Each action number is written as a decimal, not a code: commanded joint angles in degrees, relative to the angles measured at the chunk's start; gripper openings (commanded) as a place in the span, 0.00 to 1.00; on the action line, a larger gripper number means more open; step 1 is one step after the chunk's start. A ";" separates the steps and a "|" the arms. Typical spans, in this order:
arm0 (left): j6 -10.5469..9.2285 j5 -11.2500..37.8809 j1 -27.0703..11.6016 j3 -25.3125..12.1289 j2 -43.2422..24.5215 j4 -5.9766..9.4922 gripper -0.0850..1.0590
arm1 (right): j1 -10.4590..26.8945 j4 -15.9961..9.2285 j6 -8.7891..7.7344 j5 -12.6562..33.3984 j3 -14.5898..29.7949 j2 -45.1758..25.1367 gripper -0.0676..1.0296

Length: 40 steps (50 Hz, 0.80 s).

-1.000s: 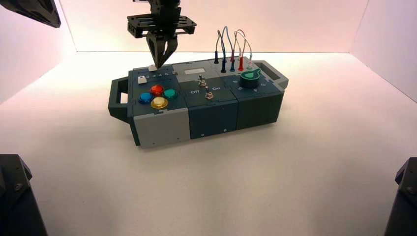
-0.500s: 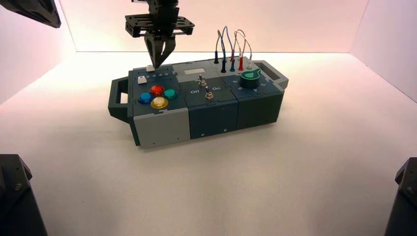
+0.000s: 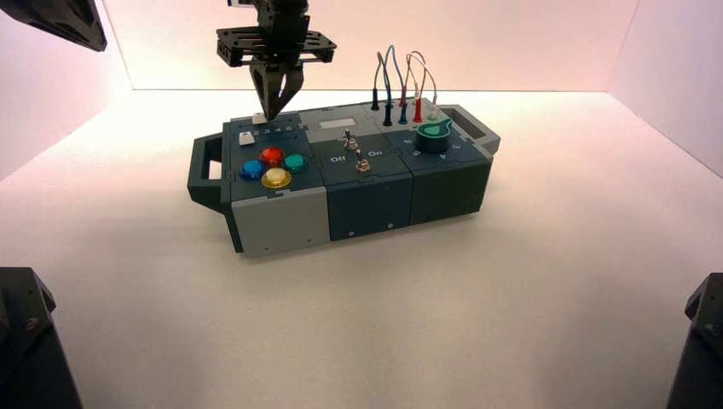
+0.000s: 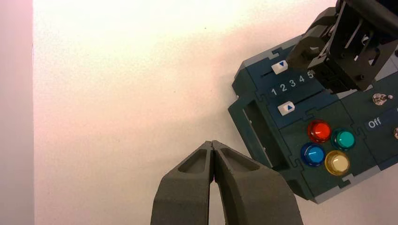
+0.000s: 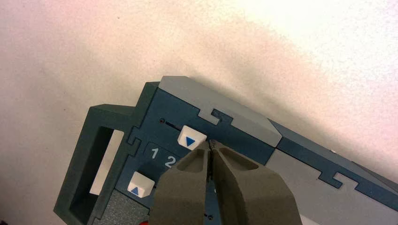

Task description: Move the top slider to position 2.

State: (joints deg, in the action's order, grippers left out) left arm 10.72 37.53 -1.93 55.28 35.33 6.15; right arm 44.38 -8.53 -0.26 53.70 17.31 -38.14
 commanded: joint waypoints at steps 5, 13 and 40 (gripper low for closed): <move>0.09 -0.44 0.26 -1.32 0.09 0.00 0.05 | 0.44 -0.35 -0.18 0.62 2.99 0.97 0.04; 0.18 -0.35 0.26 -1.41 -0.09 0.00 0.05 | 0.53 -0.35 -0.18 1.23 3.96 0.62 0.04; 0.09 -0.26 0.26 -1.49 -0.35 0.00 0.05 | 0.44 -0.53 -0.18 2.29 4.22 0.44 0.04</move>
State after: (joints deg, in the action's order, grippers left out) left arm 10.72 37.53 -1.93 55.28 34.98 6.24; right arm 44.47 -8.70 -0.26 55.90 20.21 -39.38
